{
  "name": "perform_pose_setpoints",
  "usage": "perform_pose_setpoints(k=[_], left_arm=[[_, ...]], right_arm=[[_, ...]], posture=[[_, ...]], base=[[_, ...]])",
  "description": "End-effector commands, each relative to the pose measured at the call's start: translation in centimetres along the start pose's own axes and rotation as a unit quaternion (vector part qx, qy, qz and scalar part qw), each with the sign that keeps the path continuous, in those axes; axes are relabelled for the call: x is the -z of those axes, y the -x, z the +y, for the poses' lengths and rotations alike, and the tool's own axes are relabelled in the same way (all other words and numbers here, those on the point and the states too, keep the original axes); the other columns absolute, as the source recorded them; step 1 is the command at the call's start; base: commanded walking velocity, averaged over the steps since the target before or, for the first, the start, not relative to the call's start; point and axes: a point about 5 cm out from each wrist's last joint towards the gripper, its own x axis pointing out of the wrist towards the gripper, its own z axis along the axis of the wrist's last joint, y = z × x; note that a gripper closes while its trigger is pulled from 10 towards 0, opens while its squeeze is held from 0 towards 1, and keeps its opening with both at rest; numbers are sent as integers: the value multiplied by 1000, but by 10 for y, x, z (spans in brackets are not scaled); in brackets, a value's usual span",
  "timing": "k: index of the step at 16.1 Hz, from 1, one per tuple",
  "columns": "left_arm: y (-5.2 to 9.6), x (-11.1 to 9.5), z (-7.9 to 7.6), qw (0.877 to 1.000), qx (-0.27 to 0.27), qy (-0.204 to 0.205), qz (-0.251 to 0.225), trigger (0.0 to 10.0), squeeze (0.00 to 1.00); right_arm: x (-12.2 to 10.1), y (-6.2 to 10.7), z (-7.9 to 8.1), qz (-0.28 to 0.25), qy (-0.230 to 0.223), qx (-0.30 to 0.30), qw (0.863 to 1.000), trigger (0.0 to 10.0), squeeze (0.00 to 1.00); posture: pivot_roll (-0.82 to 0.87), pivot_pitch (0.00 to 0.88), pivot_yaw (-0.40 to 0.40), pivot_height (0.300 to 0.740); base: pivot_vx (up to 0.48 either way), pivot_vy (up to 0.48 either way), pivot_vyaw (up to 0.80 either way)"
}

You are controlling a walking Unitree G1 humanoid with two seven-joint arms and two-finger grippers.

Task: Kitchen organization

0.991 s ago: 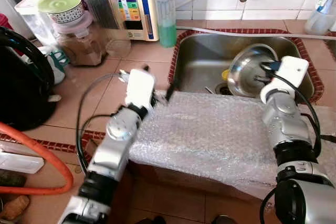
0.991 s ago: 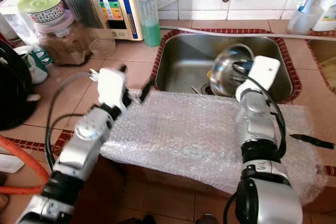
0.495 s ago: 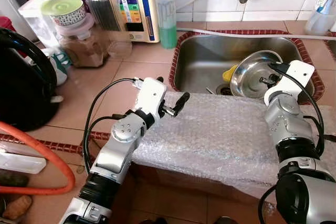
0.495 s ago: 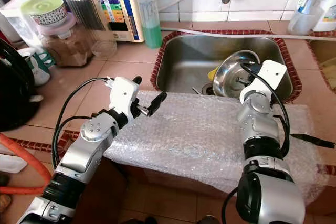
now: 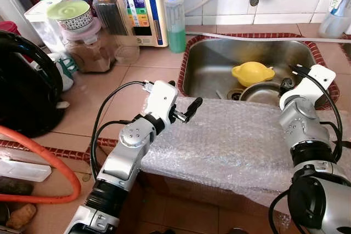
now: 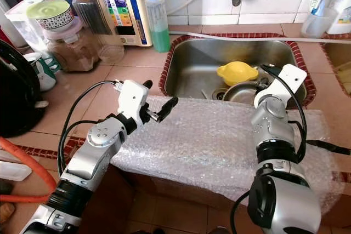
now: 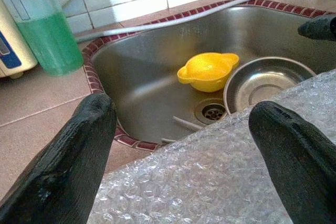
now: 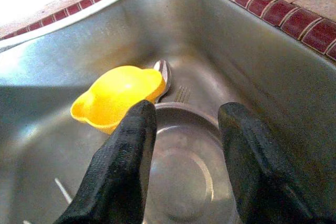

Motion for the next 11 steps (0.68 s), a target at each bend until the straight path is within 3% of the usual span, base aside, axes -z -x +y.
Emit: perform_pose_setpoints(k=[1, 4, 7, 9, 10, 11], left_arm=[[1, -8, 5, 1000, -1, -11, -8, 10000, 1000], [1, -8, 6, 1000, -3, -13, -9, 10000, 1000], [4, -8, 15, 999, -48, -22, -8, 10000, 1000], [9, -10, 28, 995, -97, -25, -17, 10000, 894], [12, -13, 37, 991, -128, -27, -24, 10000, 420], [13, -14, 41, 989, -145, -29, -27, 10000, 420]], right_arm=[[13, 0, -6, 32, -4, 17, 999, 10000, 1000], [12, 1, -1, 31, -18, 1, 999, 10000, 1000], [8, 10, 14, 1, 33, -71, 997, 10000, 1000], [8, 17, 15, -17, 61, -91, 994, 10000, 1000], [8, 21, 13, -31, 83, -100, 991, 10000, 1000], [7, 23, 13, -39, 93, -105, 989, 10000, 1000]], posture=[[-307, 88, 170, 740], [-305, 84, 171, 740], [-307, 79, 168, 740], [-309, 71, 166, 740], [-309, 71, 166, 740], [-309, 71, 166, 740]], base=[[0, 0, 0], [0, 0, 0], [0, 0, 0], [0, 0, 0], [0, 0, 0], [0, 0, 0]])
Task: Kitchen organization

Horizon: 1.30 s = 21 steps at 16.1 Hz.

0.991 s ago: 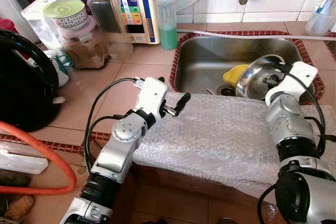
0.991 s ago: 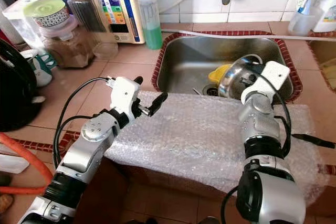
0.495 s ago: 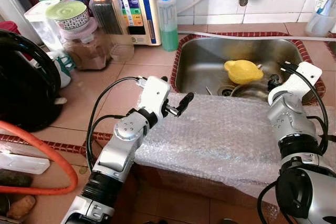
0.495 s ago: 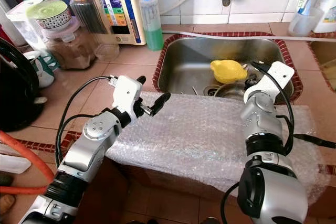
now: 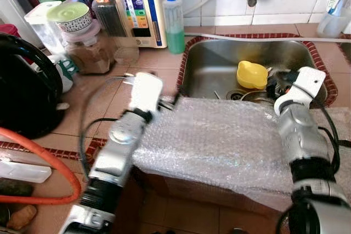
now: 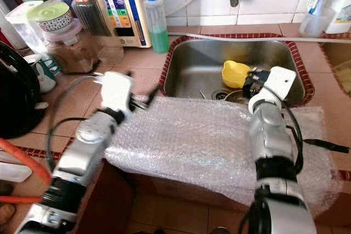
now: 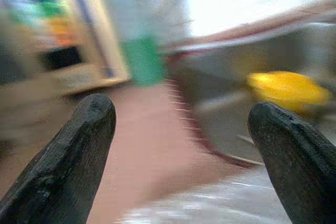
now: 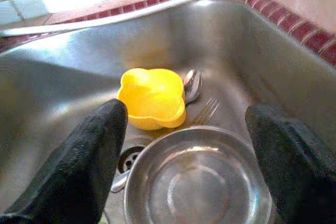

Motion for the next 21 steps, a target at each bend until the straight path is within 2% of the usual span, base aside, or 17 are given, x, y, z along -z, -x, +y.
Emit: perform_pose_setpoints(k=[1, 2, 3, 5, 8, 10, 14, 15, 17, 19, 20, 21], left_arm=[[4, -8, 16, 998, -61, -19, -18, 10000, 0], [5, -8, 18, 997, -71, -22, -19, 10000, 0], [8, -9, 22, 996, -89, -5, -22, 10000, 0], [12, -6, 22, 995, -95, -6, -21, 10000, 0], [18, 1, 19, 995, -100, -1, -12, 10000, 0], [20, 1, 16, 995, -103, 1, -11, 10000, 0], [22, -3, 20, 993, -115, 10, -15, 10000, 0], [25, -5, 23, 992, -125, 14, -18, 10000, 0], [30, -6, 27, 989, -146, 22, -19, 10000, 0], [39, -8, 30, 985, -170, 15, -20, 10000, 0], [42, -6, 31, 985, -174, 4, -19, 10000, 0], [47, -1, 30, 984, -178, -18, -12, 10000, 0]], right_arm=[[-4, 8, 6, -22, 39, -24, 999, 10000, 1000], [-4, 10, 7, -30, 52, -28, 998, 10000, 1000], [-7, 14, 8, -52, 80, -34, 995, 10000, 1000], [-11, 17, 3, -70, 103, -18, 992, 10000, 1000], [-38, 16, -17, -149, 114, 35, 982, 10000, 1000], [-56, 15, -24, -186, 115, 45, 975, 10000, 1000], [-60, 25, -7, -204, 113, 1, 972, 10000, 1000], [-58, 34, 4, -211, 107, -33, 971, 10000, 1000], [-58, 46, 15, -223, 103, -70, 967, 10000, 1000], [-54, 68, 29, -216, 73, -122, 966, 10000, 1000], [-47, 75, 35, -204, 65, -145, 966, 10000, 816], [-32, 85, 42, -173, 53, -169, 969, 10000, 361]], posture=[[-312, 58, 165, 740], [-312, 58, 165, 740], [-312, 57, 165, 740], [-313, 55, 164, 740], [-314, 53, 167, 740], [-314, 53, 167, 740], [-315, 45, 163, 740], [-314, 43, 163, 740], [-315, 41, 165, 740], [-318, 42, 168, 740], [-319, 42, 167, 740], [-317, 45, 163, 740]], base=[[0, 0, 0], [0, 0, 0], [0, 0, 0], [0, 0, 0], [0, 0, 0], [0, 0, 0], [0, 0, 0], [0, 0, 0], [0, 0, 0], [0, 0, 0], [0, 0, 0], [0, 0, 0]])
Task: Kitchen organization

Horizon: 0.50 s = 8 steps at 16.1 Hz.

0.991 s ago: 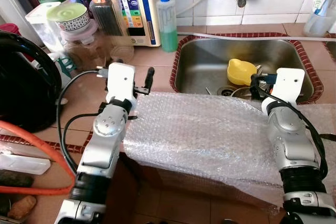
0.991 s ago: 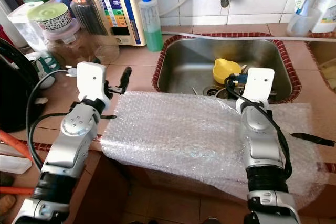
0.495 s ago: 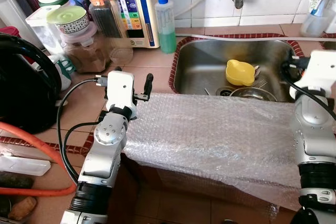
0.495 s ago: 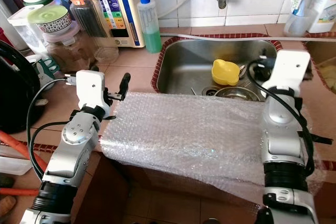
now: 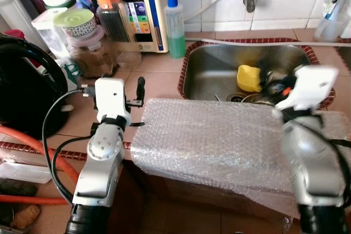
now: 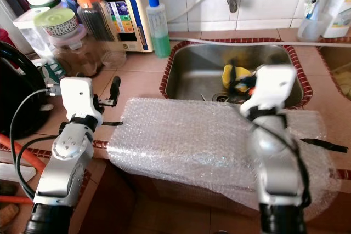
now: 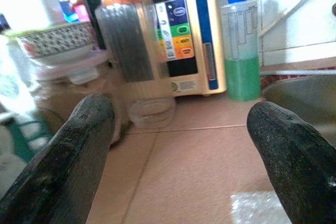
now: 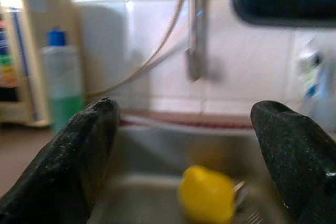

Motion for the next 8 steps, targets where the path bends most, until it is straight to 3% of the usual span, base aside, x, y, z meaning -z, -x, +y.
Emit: perform_pose_setpoints(k=[1, 2, 5, 8], left_arm=[[4, 2, 6, 1000, -11, -21, 3, 10000, 0], [7, 5, 6, 1000, -7, -22, 12, 10000, 0], [16, 10, 0, 999, 6, -26, 25, 10000, 0], [19, 11, -4, 999, 19, -27, 31, 10000, 0]], right_arm=[[4, 7, 11, 18, -16, -23, 999, 10000, 67], [10, 13, 15, 36, -24, -27, 999, 10000, 0], [14, 21, 17, 63, -30, -28, 997, 10000, 0], [14, 17, 14, 68, -33, -20, 997, 10000, 0]], posture=[[-315, 45, 161, 740], [-315, 45, 160, 740], [-309, 56, 158, 740], [-300, 57, 158, 740]], base=[[0, 0, 0], [0, 0, 0], [0, 0, 0], [0, 0, 0]])
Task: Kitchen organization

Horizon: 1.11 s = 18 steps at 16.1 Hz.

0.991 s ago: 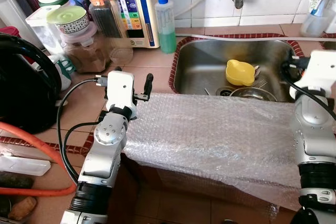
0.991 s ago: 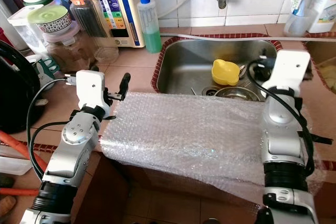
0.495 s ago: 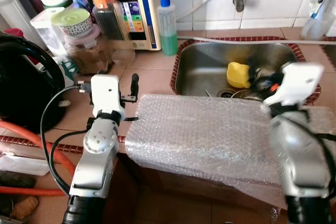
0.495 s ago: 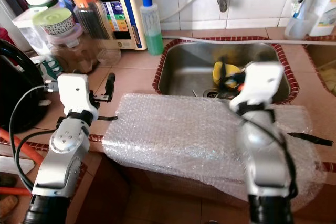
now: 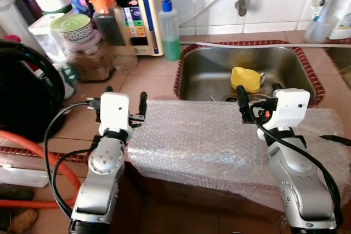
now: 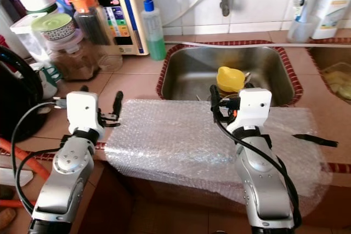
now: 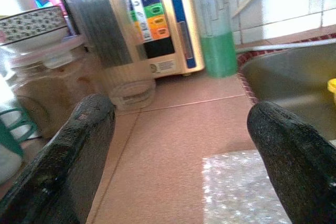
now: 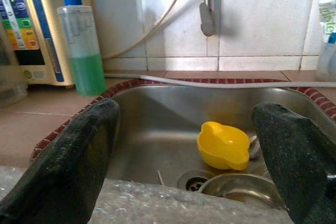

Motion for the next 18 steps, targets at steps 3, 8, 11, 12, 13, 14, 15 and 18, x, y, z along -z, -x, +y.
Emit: perform_pose_setpoints(k=[3, 8, 11, 12, 13, 14, 15, 18], left_arm=[[2, -5, 4, 1000, -2, -10, -5, 10000, 0], [4, -1, 4, 1000, 7, -28, 4, 10000, 0], [5, 2, 3, 1000, 7, -15, 15, 10000, 0], [6, 5, 4, 1000, 5, -20, 19, 10000, 0], [6, 8, 6, 999, 3, -30, 23, 10000, 0], [7, 10, 7, 999, 4, -32, 26, 10000, 0], [7, 11, 7, 999, 4, -33, 27, 10000, 0], [7, 9, 6, 999, 3, -34, 24, 10000, 0]], right_arm=[[-6, -4, 0, -5, -6, -1, 1000, 10000, 0], [-5, -5, 3, 1, -8, -8, 1000, 10000, 0], [-3, -7, 7, 4, -16, -16, 1000, 10000, 0], [-3, -7, 7, 5, -16, -18, 1000, 10000, 0], [-2, -7, 8, 8, -16, -20, 1000, 10000, 0], [-2, -8, 8, 8, -15, -22, 1000, 10000, 0], [-2, -9, 9, 7, -16, -24, 1000, 10000, 0], [-1, -11, 11, 7, -20, -28, 999, 10000, 0]], posture=[[-298, 58, 159, 740], [-289, 58, 160, 740], [-281, 58, 157, 740], [-279, 56, 155, 740], [-279, 56, 155, 740], [-277, 53, 153, 740], [-276, 52, 153, 740], [-273, 46, 149, 740]], base=[[0, 0, 0], [0, 0, 99], [0, 0, 533], [0, 0, 0], [0, 0, 0], [0, 0, 0], [0, 0, 0], [0, 0, 0]])
